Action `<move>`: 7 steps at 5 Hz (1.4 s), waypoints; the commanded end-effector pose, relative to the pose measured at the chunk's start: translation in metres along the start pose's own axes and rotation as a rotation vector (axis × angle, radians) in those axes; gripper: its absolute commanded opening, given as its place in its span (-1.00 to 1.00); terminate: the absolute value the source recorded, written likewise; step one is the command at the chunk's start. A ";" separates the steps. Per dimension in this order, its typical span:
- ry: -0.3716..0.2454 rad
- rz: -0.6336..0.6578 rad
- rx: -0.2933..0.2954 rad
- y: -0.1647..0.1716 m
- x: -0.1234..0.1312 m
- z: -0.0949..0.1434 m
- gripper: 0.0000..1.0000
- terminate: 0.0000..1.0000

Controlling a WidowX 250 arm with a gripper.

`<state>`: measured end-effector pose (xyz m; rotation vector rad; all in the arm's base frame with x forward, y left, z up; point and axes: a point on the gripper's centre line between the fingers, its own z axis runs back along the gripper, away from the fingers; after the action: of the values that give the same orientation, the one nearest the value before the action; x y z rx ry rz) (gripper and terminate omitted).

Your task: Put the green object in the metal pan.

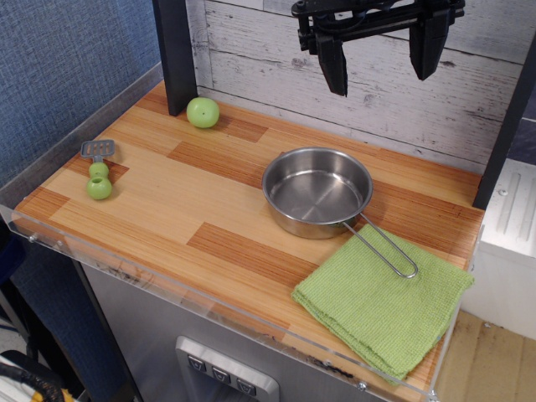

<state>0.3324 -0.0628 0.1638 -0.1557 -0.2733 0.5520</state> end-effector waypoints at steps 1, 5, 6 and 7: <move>0.000 0.000 0.000 0.000 0.000 0.000 1.00 -1.00; -0.035 0.272 0.077 0.111 0.090 -0.022 1.00 -1.00; -0.054 0.305 0.080 0.132 0.108 -0.028 1.00 -1.00; -0.108 0.295 0.098 0.151 0.123 -0.037 1.00 -1.00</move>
<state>0.3693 0.1206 0.1009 -0.0680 -0.2703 0.8591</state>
